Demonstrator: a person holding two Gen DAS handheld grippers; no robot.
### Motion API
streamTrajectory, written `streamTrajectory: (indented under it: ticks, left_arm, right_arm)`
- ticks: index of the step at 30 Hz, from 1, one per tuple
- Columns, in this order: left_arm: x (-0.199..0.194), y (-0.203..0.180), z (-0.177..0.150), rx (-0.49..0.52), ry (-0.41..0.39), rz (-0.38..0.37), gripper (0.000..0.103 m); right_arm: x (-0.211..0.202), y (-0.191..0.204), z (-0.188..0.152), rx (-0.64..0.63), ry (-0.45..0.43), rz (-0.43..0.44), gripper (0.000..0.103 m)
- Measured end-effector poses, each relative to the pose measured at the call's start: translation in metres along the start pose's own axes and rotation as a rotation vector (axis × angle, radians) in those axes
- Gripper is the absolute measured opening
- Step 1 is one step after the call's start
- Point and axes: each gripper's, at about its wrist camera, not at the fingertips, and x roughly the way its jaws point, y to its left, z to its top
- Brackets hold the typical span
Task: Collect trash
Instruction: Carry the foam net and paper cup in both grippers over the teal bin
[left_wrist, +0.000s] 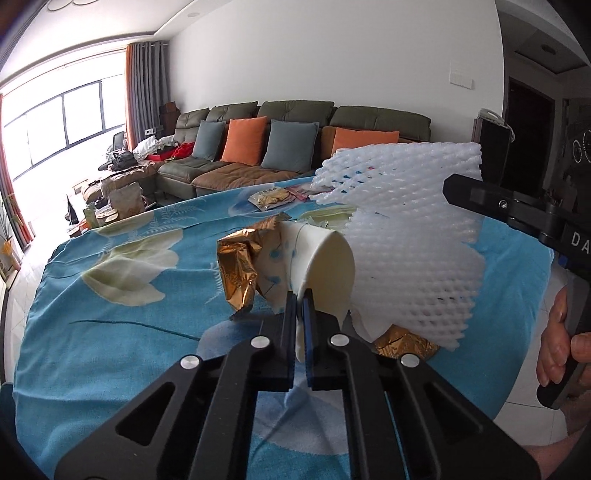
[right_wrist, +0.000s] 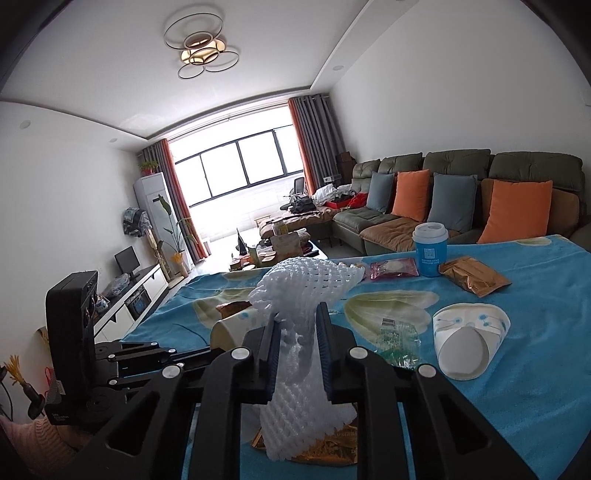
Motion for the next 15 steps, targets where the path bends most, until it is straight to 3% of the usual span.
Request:
streamTrajectory:
  ticks: [8,15]
  left_arm:
    - [-0.053,0.026,-0.007,-0.115,-0.046,-0.081,0.004]
    - [-0.106,0.063,-0.021,-0.239,-0.098,-0.087,0.004]
  right_arm:
    - [0.001,0.012,0.012,-0.023,-0.020,0.038,0.017]
    - [0.008,0.039,0.016,-0.066,-0.009,0.101,0.017]
